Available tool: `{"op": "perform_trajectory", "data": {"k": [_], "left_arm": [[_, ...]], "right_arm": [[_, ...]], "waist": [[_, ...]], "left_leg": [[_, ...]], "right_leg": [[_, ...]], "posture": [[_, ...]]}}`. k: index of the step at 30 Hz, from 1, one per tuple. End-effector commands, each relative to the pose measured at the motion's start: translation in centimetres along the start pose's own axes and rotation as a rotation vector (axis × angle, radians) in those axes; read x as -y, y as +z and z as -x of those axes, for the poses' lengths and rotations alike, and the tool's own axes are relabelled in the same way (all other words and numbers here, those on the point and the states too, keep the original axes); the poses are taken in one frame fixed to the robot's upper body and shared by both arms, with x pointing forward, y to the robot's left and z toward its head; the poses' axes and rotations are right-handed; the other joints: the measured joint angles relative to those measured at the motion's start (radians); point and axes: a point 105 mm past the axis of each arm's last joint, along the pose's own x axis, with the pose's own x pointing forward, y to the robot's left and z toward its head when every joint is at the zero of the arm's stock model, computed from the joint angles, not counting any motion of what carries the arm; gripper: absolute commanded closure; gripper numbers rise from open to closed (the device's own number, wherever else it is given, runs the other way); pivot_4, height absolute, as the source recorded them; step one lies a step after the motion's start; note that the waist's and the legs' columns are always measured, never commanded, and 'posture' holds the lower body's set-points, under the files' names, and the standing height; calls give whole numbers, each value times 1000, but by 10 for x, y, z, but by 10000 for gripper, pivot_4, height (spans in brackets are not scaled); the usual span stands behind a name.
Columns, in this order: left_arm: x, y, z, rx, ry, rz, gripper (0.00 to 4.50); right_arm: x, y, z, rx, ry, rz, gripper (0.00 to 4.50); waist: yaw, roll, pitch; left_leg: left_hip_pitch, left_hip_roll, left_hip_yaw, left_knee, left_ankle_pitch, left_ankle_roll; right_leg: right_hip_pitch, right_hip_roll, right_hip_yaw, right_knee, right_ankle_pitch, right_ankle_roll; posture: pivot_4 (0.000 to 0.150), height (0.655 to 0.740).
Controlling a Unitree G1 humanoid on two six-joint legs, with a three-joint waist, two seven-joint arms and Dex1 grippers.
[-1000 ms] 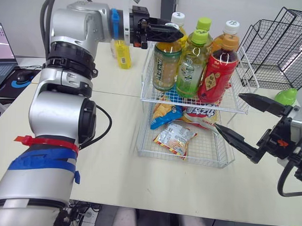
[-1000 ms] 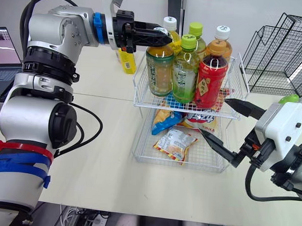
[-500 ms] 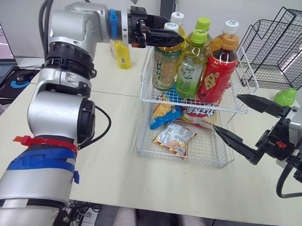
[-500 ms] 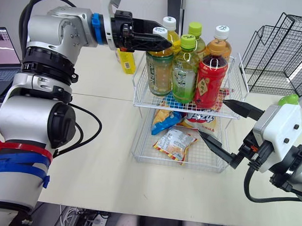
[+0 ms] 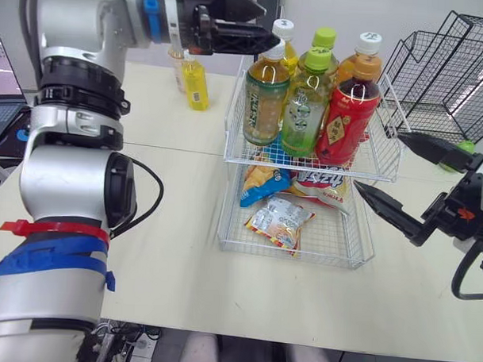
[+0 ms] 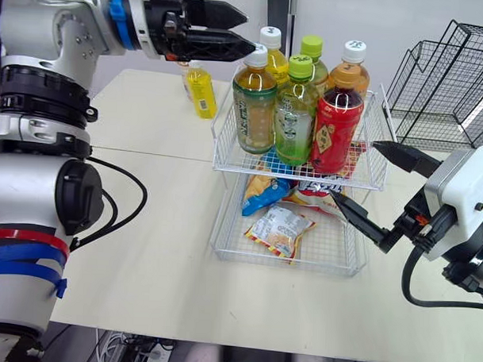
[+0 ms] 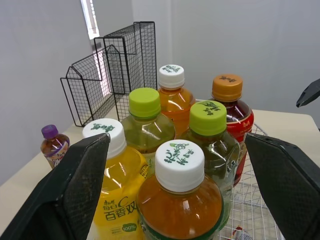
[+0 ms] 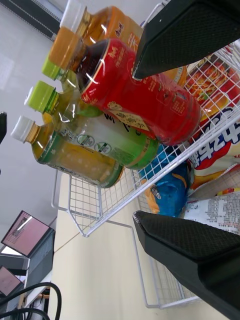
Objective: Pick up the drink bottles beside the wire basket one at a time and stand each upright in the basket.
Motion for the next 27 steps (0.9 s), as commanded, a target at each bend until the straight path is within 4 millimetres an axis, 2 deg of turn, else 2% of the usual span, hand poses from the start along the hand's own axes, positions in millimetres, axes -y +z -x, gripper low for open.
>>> {"op": "perform_trajectory", "data": {"k": [1,6,9,11,13,15,16,18,21,25,27], "left_arm": [[0,19,22,30,53,-84,309],[-18,18,53,46,236,-103,309],[-48,-9,88,-6,531,-136,309],[-65,-35,117,-85,741,-172,309],[-76,-59,149,-131,937,-203,309],[-76,-76,174,-141,1061,-224,309],[-76,-80,179,-143,1089,-233,309],[-68,-107,190,-179,1124,-222,309],[-49,-154,193,-221,1120,-158,309],[-23,-203,190,-295,1101,-106,309],[-14,-221,192,-308,1111,-80,309]], "right_arm": [[10,14,2,59,-47,55,0],[24,19,4,69,-99,81,0],[55,36,23,69,-206,158,0],[77,33,33,60,-298,180,0],[99,19,41,31,-390,214,0],[116,4,44,14,-449,214,0],[120,0,45,13,-463,214,0],[135,-22,46,-28,-507,217,0],[149,-62,49,-108,-547,209,0],[155,-111,54,-211,-563,203,0],[155,-131,55,-247,-565,186,0]], "waist": [[-1,0,0],[1,0,0],[2,3,-1],[3,2,-2],[3,2,-2],[2,2,-2],[2,2,-2],[2,2,-2],[2,2,-2],[7,3,-2],[9,2,-2]], "left_leg": [[0,0,0,0,0,0],[1,0,0,0,0,0],[1,0,0,0,0,0],[2,0,1,0,0,0],[4,0,1,0,0,0],[4,0,2,0,0,0],[4,0,3,1,0,0],[3,0,3,1,0,0],[5,0,5,0,0,0],[5,1,5,0,0,0],[5,0,5,0,0,0]], "right_leg": [[0,0,0,0,0,0],[0,0,0,0,0,0],[1,-2,0,1,0,0],[2,-3,0,0,0,0],[3,-2,0,0,0,0],[3,-2,2,1,0,0],[3,-2,2,1,0,0],[1,-2,2,2,0,0],[2,-3,3,2,0,0],[2,-4,3,3,0,0],[2,-4,3,3,0,0]], "posture": [[1500,6978],[1500,6978],[1500,6978],[1500,6978],[1500,6978],[1500,6978],[1500,6978],[1500,6978],[1500,6978],[1500,6978],[1500,6978]]}}
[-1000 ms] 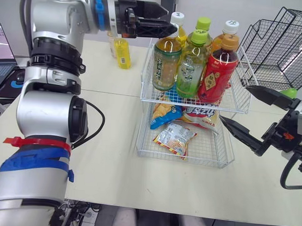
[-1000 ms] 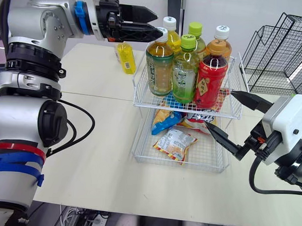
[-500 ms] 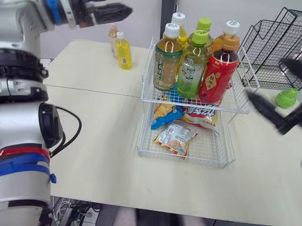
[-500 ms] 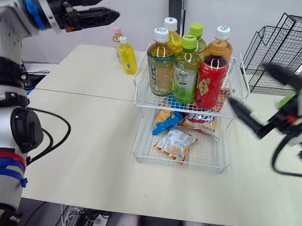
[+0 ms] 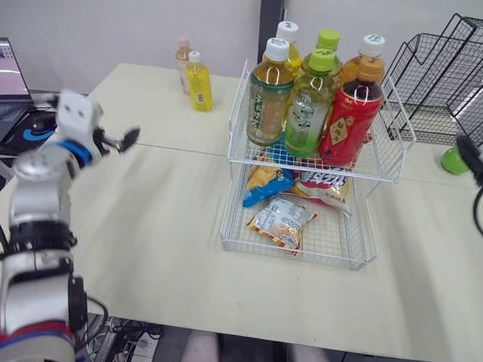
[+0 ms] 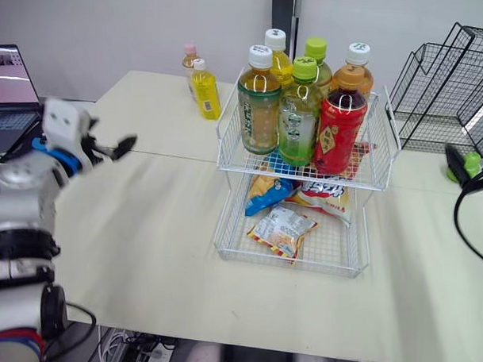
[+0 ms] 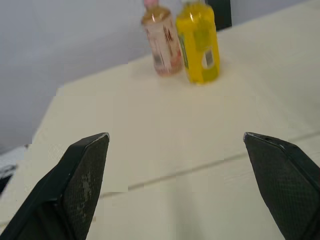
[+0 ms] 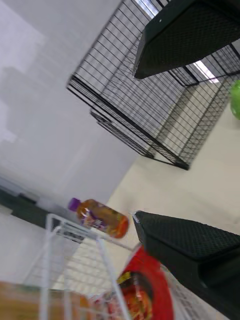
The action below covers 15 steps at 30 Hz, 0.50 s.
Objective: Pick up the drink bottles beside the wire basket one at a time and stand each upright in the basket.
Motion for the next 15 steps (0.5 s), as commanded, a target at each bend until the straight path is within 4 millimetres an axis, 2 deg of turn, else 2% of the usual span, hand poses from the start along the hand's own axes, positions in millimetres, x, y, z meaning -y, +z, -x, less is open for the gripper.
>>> {"op": "perform_trajectory", "data": {"k": [1,4,8,15], "left_arm": [[-2,7,6,71,45,-7,309],[4,-14,7,34,36,9,309],[13,-27,6,8,-8,-6,309],[12,-35,2,-12,-21,18,309]], "right_arm": [[1,-16,-2,-12,-17,40,0],[-10,-47,0,-82,-2,6,0],[-23,-70,7,-133,7,-13,0],[-35,-88,14,-168,12,-33,0]], "waist": [[1,0,0],[1,0,0],[-3,1,0],[-4,1,-1]], "left_leg": [[0,0,0,0,0,0],[0,-1,0,0,0,0],[1,-1,1,0,0,0],[2,-1,1,-1,0,0]], "right_leg": [[0,0,0,0,0,0],[0,1,0,0,0,0],[0,1,0,0,0,0],[0,2,1,0,0,0]], "posture": [[1500,6978],[1500,6978],[1500,6978],[1500,6978]]}}
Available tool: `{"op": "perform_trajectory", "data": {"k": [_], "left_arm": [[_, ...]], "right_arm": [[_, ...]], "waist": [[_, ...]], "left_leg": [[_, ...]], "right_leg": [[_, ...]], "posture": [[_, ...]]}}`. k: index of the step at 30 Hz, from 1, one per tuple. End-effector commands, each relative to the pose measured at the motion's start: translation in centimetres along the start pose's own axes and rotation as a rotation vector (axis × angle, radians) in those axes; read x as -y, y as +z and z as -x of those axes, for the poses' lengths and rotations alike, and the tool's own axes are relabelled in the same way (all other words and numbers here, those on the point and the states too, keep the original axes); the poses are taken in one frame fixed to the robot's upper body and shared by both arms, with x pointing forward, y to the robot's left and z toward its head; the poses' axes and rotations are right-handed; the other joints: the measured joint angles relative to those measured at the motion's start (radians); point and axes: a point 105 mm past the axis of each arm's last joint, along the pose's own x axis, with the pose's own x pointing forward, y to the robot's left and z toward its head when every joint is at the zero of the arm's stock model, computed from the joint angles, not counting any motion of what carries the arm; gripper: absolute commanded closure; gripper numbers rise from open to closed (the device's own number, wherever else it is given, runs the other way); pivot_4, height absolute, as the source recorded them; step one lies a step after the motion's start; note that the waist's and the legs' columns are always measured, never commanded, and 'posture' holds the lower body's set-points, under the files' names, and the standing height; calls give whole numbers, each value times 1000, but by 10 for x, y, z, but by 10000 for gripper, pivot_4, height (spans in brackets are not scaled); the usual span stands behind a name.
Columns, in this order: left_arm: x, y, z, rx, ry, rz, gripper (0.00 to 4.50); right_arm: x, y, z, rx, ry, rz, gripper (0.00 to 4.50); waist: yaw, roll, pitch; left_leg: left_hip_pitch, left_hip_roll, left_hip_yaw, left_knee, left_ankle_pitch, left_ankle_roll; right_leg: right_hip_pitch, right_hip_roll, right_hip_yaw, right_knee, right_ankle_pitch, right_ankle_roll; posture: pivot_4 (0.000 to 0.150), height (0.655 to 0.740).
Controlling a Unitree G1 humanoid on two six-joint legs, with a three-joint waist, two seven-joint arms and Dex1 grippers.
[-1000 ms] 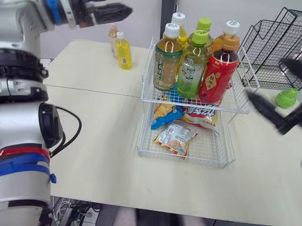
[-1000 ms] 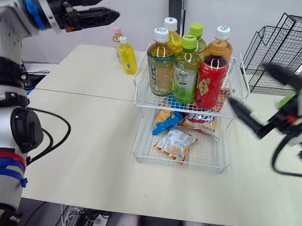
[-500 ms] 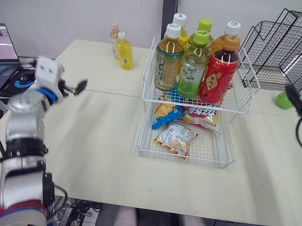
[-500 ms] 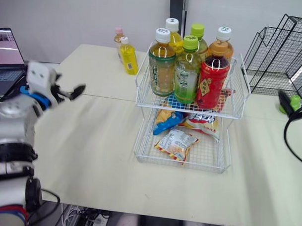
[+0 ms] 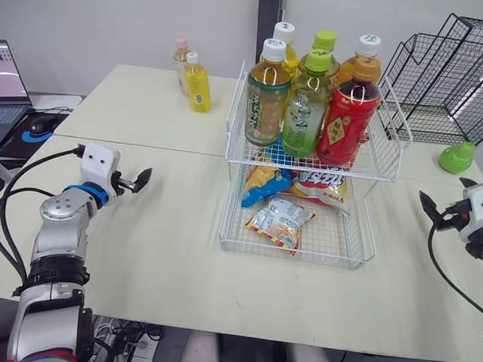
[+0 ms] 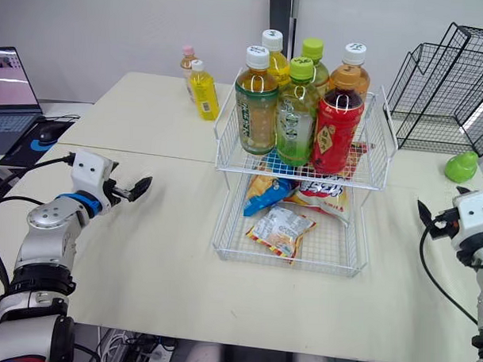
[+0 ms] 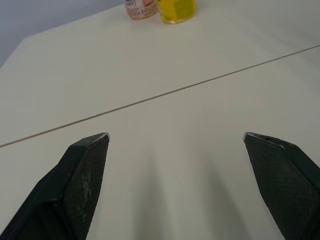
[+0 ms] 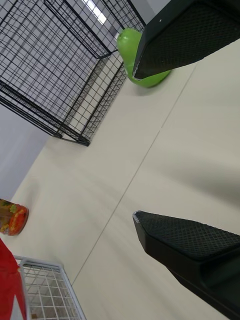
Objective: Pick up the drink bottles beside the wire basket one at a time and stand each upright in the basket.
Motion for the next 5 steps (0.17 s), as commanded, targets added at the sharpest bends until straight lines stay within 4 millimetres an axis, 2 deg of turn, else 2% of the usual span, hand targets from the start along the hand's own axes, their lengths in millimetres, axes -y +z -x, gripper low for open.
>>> {"op": "perform_trajectory", "data": {"k": [1,5], "left_arm": [[-3,16,-4,51,-4,-14,309],[2,19,-8,52,-49,13,309]], "right_arm": [[4,8,2,37,-20,22,0],[5,9,2,42,-25,19,0]], "waist": [[0,0,0],[1,0,0]], "left_leg": [[0,0,0,0,0,0],[0,0,0,0,0,0]], "right_leg": [[0,0,0,0,0,0],[0,0,0,0,0,0]], "posture": [[1500,6978],[1500,6978]]}}
